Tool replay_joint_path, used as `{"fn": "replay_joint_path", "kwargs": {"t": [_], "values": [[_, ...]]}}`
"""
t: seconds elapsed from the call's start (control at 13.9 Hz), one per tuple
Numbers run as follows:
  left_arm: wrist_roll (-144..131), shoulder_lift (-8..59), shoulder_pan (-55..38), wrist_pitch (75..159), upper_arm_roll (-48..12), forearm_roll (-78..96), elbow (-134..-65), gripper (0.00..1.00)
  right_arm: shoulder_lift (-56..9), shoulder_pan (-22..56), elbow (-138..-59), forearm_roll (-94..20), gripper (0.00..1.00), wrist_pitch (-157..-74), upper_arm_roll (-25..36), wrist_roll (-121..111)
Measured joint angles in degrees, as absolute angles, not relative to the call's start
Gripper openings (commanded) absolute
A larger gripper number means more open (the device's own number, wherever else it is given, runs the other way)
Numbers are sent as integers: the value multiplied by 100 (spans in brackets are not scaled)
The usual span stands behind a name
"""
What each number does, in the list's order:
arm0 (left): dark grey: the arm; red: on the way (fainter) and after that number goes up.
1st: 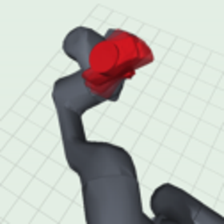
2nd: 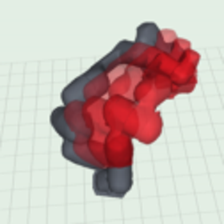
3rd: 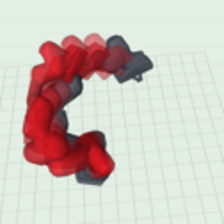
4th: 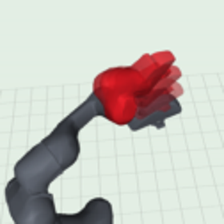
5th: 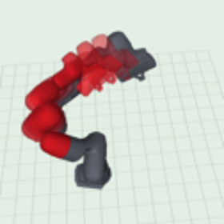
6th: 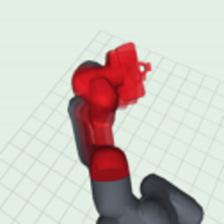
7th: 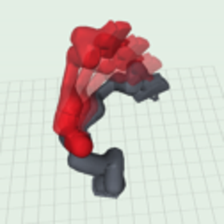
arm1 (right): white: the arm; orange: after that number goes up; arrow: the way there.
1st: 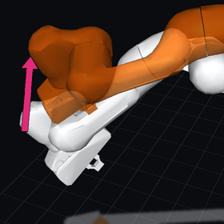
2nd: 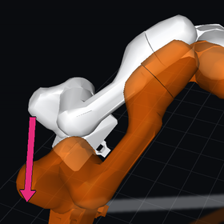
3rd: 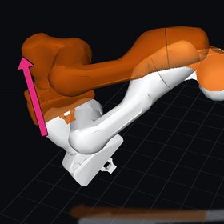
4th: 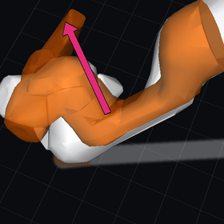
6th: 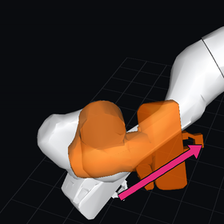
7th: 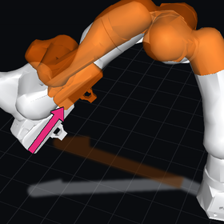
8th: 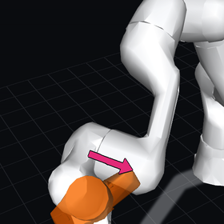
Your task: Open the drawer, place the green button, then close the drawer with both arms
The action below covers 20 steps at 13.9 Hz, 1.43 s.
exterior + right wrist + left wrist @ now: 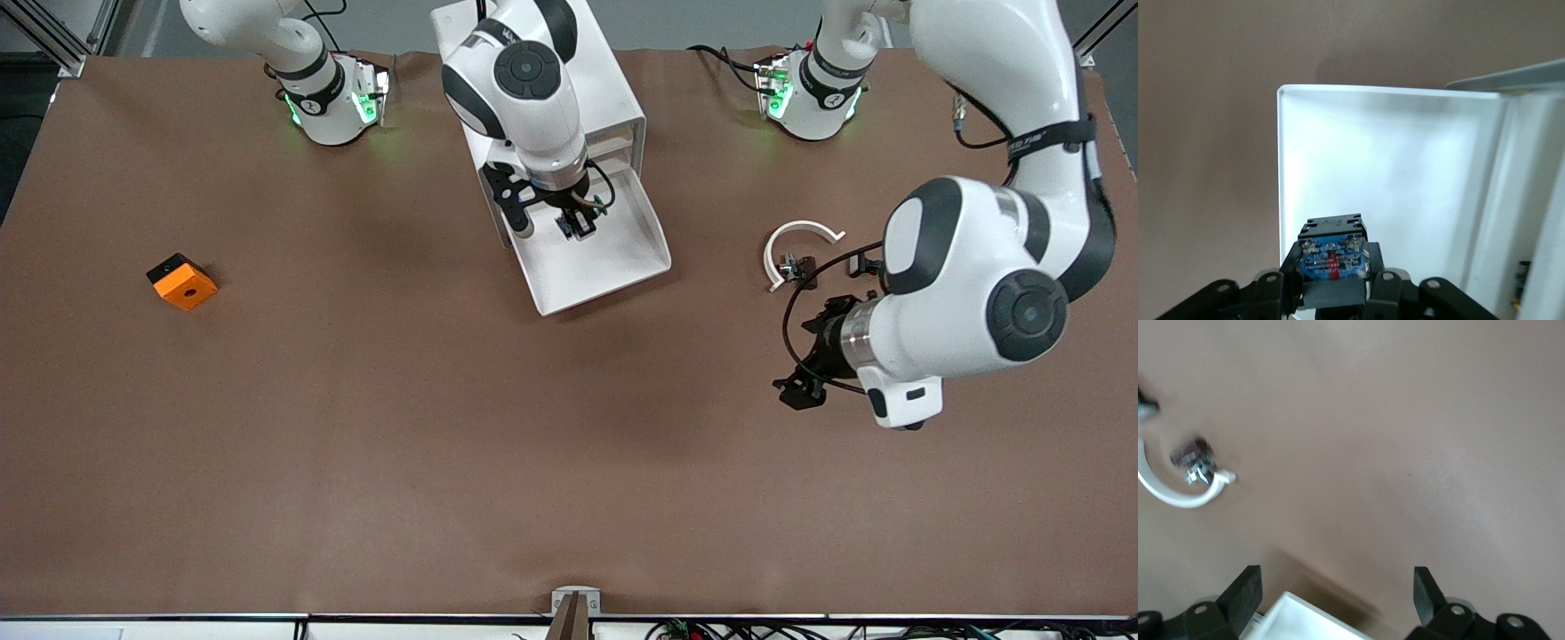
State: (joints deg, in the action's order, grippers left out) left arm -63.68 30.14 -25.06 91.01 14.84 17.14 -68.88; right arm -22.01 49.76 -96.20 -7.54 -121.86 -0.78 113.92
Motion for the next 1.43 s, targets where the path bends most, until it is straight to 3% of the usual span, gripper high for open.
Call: {"fn": "replay_joint_path", "kwargs": {"t": [0.5, 0.79, 1.15, 1.43], "values": [[-4402, 2384, -2492, 9000, 1485, 1183, -7246, 100, -3536, 5125, -8441, -636, 0, -12197, -60, 12130], [-3551, 2143, -2433, 9099, 1487, 1178, -7642, 100, -3746, 5293, -8346, -635, 0, -12186, -57, 12323], [-3118, 1516, -2464, 9979, 1424, 1171, -8793, 100, -3840, 5510, -8345, -634, 0, -12152, -51, 12681], [-3066, 1357, -2485, 10130, 998, 573, -9101, 100, -3969, 5536, -8344, -615, 0, -12154, -40, 12801]]}}
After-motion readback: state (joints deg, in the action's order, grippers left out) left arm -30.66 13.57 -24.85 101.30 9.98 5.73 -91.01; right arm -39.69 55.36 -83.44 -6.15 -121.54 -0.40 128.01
